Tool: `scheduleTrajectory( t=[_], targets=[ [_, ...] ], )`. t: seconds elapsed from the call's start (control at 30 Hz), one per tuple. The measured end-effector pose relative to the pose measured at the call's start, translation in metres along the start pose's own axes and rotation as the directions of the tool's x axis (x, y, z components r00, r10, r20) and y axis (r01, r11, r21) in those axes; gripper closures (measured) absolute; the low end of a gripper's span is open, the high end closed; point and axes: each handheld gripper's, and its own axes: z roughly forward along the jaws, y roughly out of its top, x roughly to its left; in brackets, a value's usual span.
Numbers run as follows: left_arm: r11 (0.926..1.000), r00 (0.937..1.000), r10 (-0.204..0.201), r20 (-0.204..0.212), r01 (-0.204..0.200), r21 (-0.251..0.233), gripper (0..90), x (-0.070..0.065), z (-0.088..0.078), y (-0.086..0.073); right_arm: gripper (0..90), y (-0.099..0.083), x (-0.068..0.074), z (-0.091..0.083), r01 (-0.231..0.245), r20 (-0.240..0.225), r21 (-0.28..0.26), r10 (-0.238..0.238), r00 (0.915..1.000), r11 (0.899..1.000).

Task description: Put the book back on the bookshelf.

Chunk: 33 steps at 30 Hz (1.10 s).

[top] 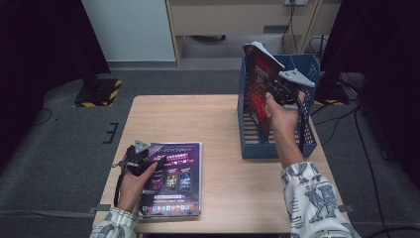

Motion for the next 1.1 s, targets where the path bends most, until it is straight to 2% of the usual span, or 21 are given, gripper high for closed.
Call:
scheduleTrajectory(
  t=[0.3, 1.1],
  targets=[
    [1.0000, 1.0000, 0.001, 0.002, -0.001, 0.000, 7.6, 0.000, 0.000, 0.000, 86.5, -0.007, -0.002, 0.002, -0.025, 0.006, -0.024, 0.025, 0.9997, 0.999],
    [1.0000, 1.0000, 0.006, 0.003, -0.006, -0.001, 7.7, -0.001, 0.000, 0.000, 86.4, -0.025, 0.001, 0.000, -0.035, -0.002, -0.064, 0.035, 0.9994, 0.997]
  ],
)
